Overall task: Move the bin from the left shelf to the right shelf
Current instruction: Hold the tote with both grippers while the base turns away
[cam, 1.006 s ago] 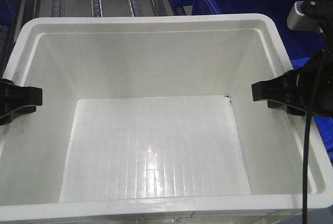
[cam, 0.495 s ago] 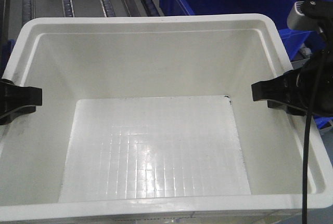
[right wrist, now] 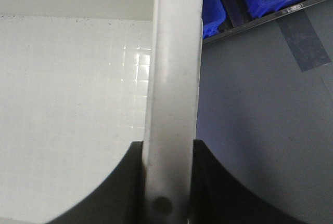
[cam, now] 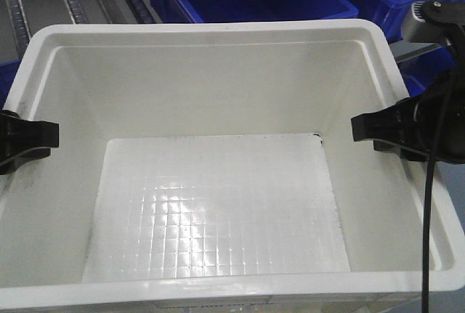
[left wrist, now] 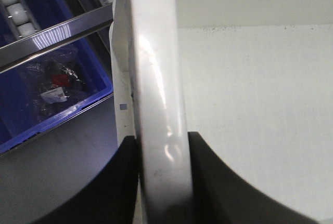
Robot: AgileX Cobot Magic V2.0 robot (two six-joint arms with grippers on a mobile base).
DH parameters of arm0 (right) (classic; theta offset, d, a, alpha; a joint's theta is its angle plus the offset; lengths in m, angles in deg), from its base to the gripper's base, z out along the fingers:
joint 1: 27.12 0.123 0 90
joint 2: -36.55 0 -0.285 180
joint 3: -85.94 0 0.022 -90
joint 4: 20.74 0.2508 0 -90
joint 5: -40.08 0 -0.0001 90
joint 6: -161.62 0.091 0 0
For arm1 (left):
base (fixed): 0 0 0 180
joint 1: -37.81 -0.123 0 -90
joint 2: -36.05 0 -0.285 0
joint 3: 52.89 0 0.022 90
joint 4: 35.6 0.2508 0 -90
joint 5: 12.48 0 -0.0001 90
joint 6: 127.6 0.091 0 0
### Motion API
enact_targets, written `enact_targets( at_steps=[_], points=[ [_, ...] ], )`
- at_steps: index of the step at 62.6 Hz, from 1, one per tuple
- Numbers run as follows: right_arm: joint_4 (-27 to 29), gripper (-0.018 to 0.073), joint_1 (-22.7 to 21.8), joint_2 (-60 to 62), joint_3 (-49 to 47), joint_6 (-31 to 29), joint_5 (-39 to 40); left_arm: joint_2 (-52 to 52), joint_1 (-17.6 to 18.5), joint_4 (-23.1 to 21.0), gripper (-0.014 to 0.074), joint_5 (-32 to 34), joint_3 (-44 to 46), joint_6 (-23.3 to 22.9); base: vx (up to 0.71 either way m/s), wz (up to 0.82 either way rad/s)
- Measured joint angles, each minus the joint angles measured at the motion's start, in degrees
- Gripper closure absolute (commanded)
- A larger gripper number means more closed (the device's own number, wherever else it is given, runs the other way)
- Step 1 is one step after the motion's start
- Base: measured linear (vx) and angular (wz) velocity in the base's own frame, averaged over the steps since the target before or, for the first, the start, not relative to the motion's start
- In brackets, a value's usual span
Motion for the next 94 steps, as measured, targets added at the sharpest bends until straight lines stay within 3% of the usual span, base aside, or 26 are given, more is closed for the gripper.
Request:
enact_targets(
  at_steps=[94],
  points=[
    [-0.1,0.0485,0.0,0.0,0.0,0.0,0.0,0.0,0.0,0.0,0.0565,0.0,0.0,0.1,-0.03,-0.43]
  ],
)
